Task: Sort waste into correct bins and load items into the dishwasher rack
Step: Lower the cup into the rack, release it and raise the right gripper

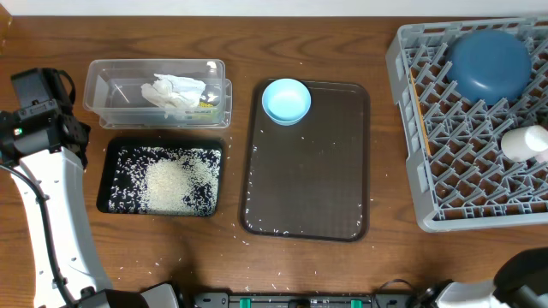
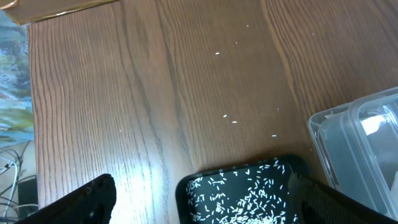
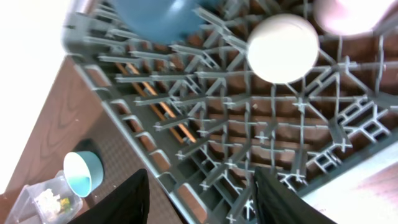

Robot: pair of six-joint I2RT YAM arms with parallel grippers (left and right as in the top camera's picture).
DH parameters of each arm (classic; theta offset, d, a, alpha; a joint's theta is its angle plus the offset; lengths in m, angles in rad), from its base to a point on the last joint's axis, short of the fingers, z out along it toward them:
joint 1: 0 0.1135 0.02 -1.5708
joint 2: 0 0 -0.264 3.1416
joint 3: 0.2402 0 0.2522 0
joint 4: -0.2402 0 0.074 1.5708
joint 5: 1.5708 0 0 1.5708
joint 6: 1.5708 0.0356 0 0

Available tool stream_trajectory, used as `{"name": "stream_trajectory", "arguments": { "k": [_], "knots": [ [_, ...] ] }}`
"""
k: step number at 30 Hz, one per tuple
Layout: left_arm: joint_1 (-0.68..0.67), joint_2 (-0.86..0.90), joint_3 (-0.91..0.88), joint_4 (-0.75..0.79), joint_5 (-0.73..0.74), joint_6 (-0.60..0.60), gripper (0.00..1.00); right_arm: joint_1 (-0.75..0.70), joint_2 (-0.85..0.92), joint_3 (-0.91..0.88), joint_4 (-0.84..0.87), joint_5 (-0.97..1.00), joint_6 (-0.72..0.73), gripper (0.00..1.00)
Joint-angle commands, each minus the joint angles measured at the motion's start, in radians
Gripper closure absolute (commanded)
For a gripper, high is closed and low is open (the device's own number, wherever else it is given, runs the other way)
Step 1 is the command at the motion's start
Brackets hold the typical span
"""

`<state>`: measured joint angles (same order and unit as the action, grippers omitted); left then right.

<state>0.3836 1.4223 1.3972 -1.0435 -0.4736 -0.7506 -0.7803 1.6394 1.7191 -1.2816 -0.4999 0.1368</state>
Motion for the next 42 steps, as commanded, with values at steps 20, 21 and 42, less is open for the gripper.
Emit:
{"name": "stream_trajectory", "arguments": {
  "k": [20,21,42],
  "knots": [
    [0.003,0.003,0.003,-0.003,-0.005,0.013,0.09,0.171,0.235,0.0,0.217,0.496,0.233,0.99],
    [0.003,0.003,0.003,-0.003,-0.005,0.013,0.09,0.172,0.254,0.0,0.217,0.496,0.233,0.99],
    [0.003,0.003,0.003,-0.003,-0.005,0.013,0.09,0.179,0.199,0.001,0.211,0.179,0.148,0.99]
  ]
}}
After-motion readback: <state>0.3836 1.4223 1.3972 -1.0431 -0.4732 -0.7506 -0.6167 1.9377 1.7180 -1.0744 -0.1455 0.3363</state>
